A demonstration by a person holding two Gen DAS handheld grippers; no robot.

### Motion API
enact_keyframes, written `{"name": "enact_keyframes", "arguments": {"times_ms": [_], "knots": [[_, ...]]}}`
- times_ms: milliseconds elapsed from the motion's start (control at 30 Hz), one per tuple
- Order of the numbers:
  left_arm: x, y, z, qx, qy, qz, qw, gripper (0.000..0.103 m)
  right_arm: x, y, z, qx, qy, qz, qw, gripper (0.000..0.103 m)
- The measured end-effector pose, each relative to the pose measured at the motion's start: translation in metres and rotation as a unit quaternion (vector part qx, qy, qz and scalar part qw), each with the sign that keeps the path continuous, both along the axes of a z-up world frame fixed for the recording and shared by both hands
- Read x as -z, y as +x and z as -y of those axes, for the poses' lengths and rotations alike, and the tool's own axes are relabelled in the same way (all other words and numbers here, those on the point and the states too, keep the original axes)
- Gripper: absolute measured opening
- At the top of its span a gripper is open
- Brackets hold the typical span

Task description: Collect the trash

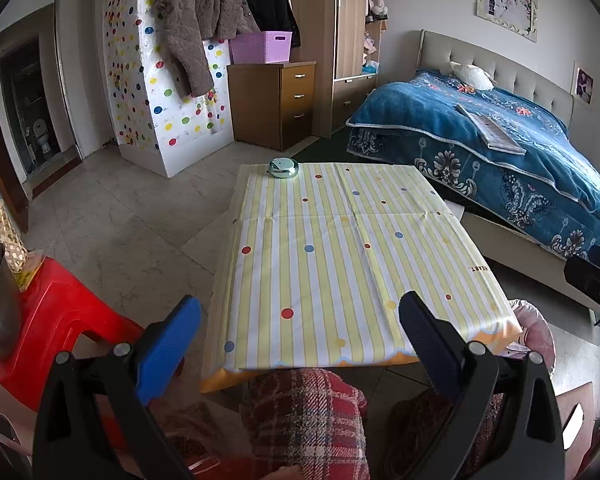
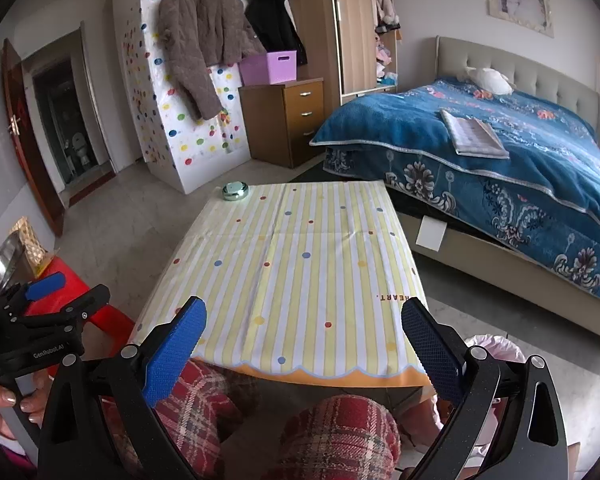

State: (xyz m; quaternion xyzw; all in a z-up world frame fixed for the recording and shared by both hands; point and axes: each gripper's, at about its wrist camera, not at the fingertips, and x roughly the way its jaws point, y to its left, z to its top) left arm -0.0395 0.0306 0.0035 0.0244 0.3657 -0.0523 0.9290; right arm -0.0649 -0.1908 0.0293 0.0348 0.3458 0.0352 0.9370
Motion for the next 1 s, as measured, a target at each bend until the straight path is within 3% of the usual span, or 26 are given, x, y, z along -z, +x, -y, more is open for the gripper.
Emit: {"name": "enact_keyframes", "arguments": {"times_ms": [1000], "knots": [[-0.0003,0.0007,-0.0013,0.001,0.000,0.000,1.0000,0.096,-0.0001,-0.0013,0.0050,-0.003,0.002,0.002,1.000,0.097]]}}
